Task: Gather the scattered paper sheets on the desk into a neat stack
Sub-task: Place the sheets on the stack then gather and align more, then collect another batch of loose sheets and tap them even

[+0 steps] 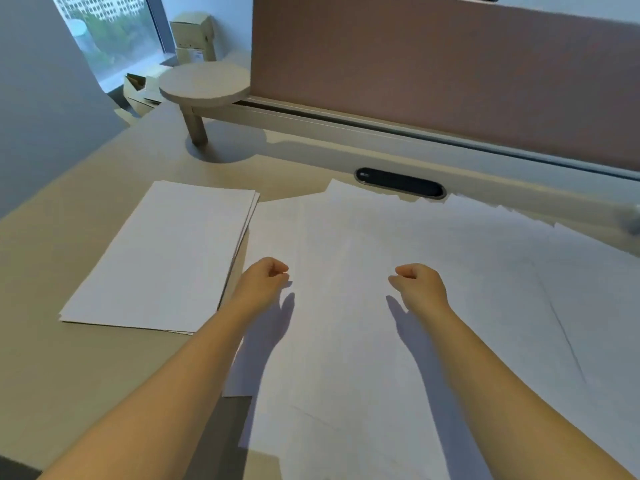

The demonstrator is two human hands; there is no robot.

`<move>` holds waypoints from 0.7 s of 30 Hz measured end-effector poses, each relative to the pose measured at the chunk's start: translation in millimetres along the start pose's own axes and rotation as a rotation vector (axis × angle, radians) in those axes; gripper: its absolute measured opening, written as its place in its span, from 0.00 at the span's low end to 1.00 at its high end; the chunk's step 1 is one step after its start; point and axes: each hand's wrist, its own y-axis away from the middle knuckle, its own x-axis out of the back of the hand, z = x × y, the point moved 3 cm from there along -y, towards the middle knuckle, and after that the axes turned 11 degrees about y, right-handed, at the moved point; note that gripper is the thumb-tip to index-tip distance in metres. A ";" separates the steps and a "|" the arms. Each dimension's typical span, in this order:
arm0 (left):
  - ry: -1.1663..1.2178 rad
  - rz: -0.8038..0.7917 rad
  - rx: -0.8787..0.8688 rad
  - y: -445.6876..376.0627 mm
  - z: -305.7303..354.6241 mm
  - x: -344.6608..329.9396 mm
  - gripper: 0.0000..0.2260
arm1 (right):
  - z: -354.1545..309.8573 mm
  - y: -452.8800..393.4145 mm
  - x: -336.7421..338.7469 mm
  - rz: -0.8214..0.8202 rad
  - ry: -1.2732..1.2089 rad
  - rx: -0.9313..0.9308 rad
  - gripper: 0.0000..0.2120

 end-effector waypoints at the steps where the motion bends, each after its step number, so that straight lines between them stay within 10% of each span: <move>1: -0.032 -0.008 0.014 4.9 -0.6 -13.8 0.13 | 15.8 2.7 13.7 0.012 -0.012 -0.022 0.18; 9: -0.352 0.072 0.148 26.1 -3.7 -73.8 0.23 | 111.2 6.3 69.8 0.099 0.007 -0.257 0.23; 15: -0.082 -0.004 0.259 35.5 3.6 -102.4 0.28 | 117.3 -2.9 45.3 -0.051 -0.285 -0.256 0.11; 21: -0.009 -0.107 0.162 36.7 14.4 -116.4 0.04 | 113.7 -6.2 62.6 0.126 -0.055 -0.152 0.12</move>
